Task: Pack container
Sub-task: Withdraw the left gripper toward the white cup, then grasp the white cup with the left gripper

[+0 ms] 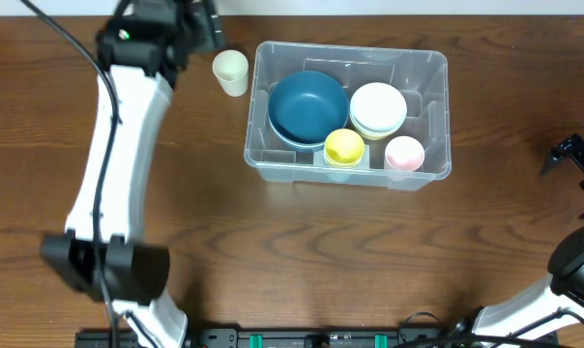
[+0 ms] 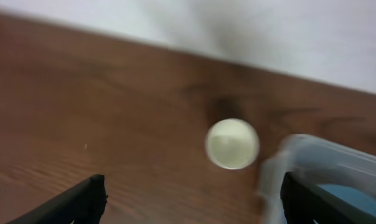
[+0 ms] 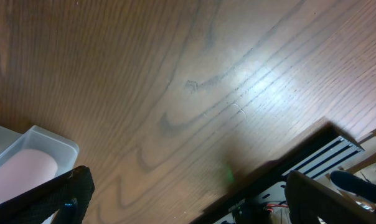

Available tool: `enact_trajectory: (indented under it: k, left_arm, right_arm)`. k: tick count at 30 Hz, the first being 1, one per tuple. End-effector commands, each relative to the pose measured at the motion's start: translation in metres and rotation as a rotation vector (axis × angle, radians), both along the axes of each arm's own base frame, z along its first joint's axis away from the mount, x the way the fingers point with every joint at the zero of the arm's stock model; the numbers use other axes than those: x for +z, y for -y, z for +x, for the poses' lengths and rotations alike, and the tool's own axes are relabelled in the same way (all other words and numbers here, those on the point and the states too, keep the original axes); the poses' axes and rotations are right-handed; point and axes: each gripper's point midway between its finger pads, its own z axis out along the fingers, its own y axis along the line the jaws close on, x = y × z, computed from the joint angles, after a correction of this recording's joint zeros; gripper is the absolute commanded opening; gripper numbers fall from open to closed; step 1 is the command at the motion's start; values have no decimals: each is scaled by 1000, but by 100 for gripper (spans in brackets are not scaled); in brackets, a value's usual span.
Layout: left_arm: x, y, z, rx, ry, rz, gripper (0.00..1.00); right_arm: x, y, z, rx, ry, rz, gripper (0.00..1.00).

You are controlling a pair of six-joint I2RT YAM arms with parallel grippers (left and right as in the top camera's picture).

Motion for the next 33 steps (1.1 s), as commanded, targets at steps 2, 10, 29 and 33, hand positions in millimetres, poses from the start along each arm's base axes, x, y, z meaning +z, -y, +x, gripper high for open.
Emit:
enact_trajectory:
  k: [2, 10, 29, 33]
  left_arm:
    - [-63, -10, 18, -2, -125, -127, 90]
    - [-148, -22, 44, 25, -237, -135, 90]
    - [-224, 1, 58, -41, -326, -222, 89]
    - [-228, 3, 55, -42, -339, -221, 76]
  right_arm:
    - [7, 2, -3, -25, 16, -17, 99]
    - [7, 2, -3, -25, 16, -17, 99]
    - [7, 2, -3, -25, 16, -17, 99]
    - [7, 2, -3, -25, 16, -17, 99]
